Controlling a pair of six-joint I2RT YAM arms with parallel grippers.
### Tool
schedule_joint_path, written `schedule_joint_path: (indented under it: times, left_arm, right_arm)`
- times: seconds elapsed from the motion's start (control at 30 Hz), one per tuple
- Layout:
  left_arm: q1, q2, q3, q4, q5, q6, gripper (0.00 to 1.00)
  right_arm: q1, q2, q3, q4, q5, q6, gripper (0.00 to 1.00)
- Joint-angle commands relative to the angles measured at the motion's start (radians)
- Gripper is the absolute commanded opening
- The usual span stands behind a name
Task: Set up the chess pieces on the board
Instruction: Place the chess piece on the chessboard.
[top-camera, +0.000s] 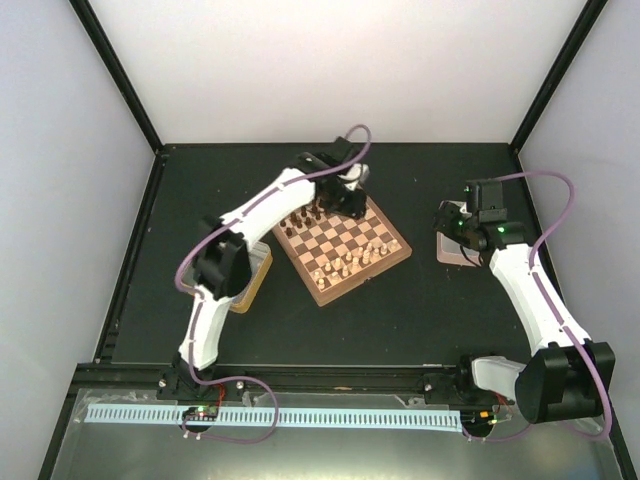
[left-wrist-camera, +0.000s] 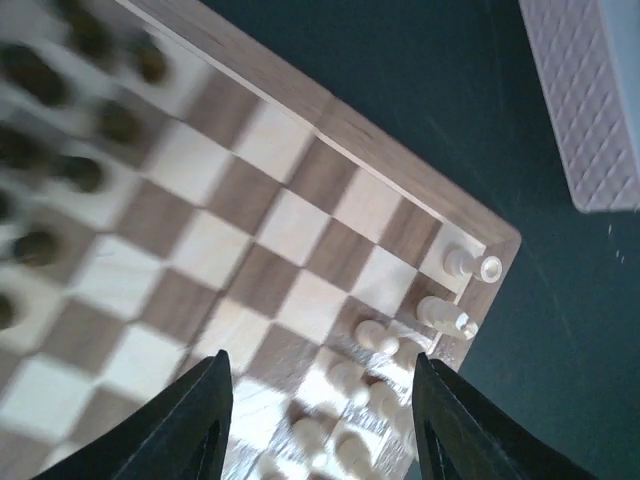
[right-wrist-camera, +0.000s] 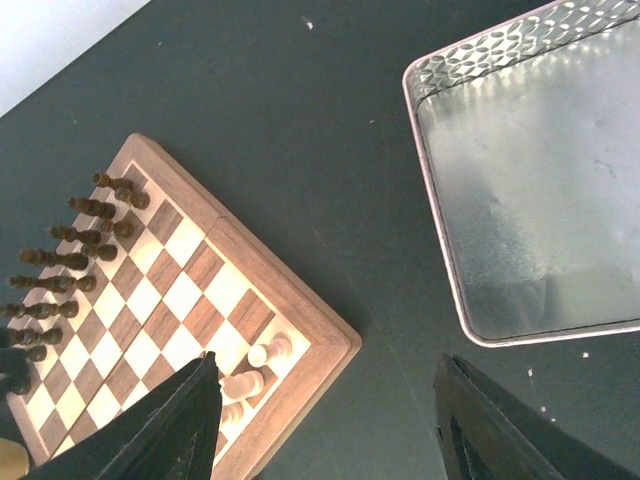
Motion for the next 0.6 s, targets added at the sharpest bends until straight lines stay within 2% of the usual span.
schedule_joint_path:
  times: [0.0,0.13,0.2,0.3,0.43,0.57]
  left_arm:
    - [0.033,-0.238,-0.167,0.07,-0.202,-0.082,0.51]
    - [0.092,-0.435,-0.47,0.136,-0.373,-0.214,0.45]
    - [0.136,-0.522,-0.642,0.157,-0.402,-0.268,0.39]
    - [0.205,-0.641,-0.818,0.191,-0.399,-0.307,0.31]
    - [0.275,-0.71,-0.955,0.232,-0.36,-0.275,0.3]
    - [0.29,-0.687,-1.005,0.265,-0.365,-0.155,0.36]
  right_arm:
    - [-0.006,0.015,0.036,0.014,-0.047,-0.022,0.59]
    - [0.0,0.021,0.037,0.017,-0.06,-0.019,0.59]
    - [0.004,0.023,0.036,0.017,-0.063,-0.015,0.58]
    - [0.012,0.026,0.035,0.017,-0.067,-0.01,0.56]
    - [0.022,0.037,0.042,0.016,-0.071,-0.007,0.54]
    - [0.033,0.048,0.054,0.014,-0.073,-0.001,0.53]
